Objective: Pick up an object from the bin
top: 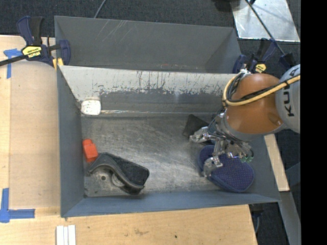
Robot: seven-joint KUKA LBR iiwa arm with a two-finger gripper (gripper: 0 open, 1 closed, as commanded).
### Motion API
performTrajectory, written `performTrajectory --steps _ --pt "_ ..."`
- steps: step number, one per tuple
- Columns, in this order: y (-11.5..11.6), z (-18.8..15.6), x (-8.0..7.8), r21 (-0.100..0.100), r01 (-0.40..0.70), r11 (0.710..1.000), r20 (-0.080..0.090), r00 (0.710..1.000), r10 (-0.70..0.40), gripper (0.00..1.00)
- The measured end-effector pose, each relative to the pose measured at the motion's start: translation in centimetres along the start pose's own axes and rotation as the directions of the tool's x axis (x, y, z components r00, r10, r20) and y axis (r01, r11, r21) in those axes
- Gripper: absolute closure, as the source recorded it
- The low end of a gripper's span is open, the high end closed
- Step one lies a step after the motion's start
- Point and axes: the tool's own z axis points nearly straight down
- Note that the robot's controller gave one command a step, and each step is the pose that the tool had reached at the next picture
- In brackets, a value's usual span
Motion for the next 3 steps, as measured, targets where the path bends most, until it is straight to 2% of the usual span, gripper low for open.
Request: performTrajectory --steps 1,2,3 --pt "-7.5 0.3 -7.5 -0.003 0.137 0.991 0.007 0.991 -0.137 0.0" --pt "-7.4 0.1 -7.5 -0.003 0.136 0.991 0.009 0.991 -0.136 1.0" --pt "-6.7 -19.3 -6.8 0.005 0.235 0.972 0.013 0.972 -0.235 1.0"
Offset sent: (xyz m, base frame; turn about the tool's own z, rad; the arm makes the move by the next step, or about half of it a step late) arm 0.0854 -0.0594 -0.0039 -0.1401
